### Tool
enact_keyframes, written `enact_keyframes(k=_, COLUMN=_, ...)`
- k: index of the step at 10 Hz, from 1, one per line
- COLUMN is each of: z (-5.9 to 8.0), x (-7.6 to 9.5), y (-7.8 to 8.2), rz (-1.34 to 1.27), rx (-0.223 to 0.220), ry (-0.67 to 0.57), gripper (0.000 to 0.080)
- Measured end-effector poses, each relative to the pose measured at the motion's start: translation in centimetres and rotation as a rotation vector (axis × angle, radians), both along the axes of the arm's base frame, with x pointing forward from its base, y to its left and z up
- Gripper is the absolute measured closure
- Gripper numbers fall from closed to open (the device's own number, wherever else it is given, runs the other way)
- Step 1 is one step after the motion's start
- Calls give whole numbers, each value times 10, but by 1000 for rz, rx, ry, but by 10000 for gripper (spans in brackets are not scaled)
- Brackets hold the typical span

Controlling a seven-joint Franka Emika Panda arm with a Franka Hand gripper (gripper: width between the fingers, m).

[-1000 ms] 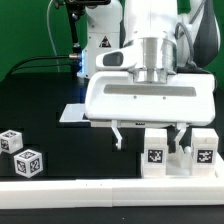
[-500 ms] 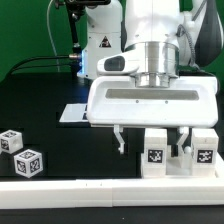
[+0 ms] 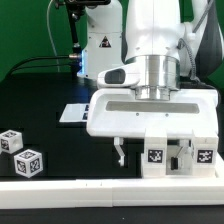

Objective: Assemble chair

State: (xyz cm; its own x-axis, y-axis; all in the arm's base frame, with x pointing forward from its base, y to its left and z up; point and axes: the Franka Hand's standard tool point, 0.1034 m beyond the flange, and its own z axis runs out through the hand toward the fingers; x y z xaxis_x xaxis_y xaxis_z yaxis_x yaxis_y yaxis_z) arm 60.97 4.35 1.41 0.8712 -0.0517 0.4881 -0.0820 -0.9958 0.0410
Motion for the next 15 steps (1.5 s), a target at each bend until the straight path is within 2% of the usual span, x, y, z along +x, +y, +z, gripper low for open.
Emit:
enact_keyframes(k=1, z=0, x=0, y=0, rz=0, rx=0, ry=0, gripper=297)
enact_keyframes(k=2, z=0, x=0, y=0, rz=0, rx=0, ry=1, gripper=297)
enact_keyframes(k=3, z=0, x=0, y=0, rz=0, rx=0, ry=1, gripper=481)
enact_keyframes(k=4, z=0, x=0, y=-3, rz=-8, rx=-2, ry=0, gripper=615)
enact_keyframes(k=5, z=0, x=0, y=-8, rz=-16, rx=-5, ry=0, gripper=615)
enact_keyframes(k=6, z=0, x=0, y=-9, rz=-17, rx=-6, ry=-1, gripper=755)
enact_keyframes(k=10, z=2, x=0, y=-10, rz=-10, rx=-11, ry=-3, gripper=766)
enact_keyframes(k=12, z=16, x=-7, y=-24, rz=13, rx=-20, ry=29, gripper=769)
enact_keyframes(k=15, z=48, x=-19, y=-28, rz=8, rx=35, ry=147, gripper=769)
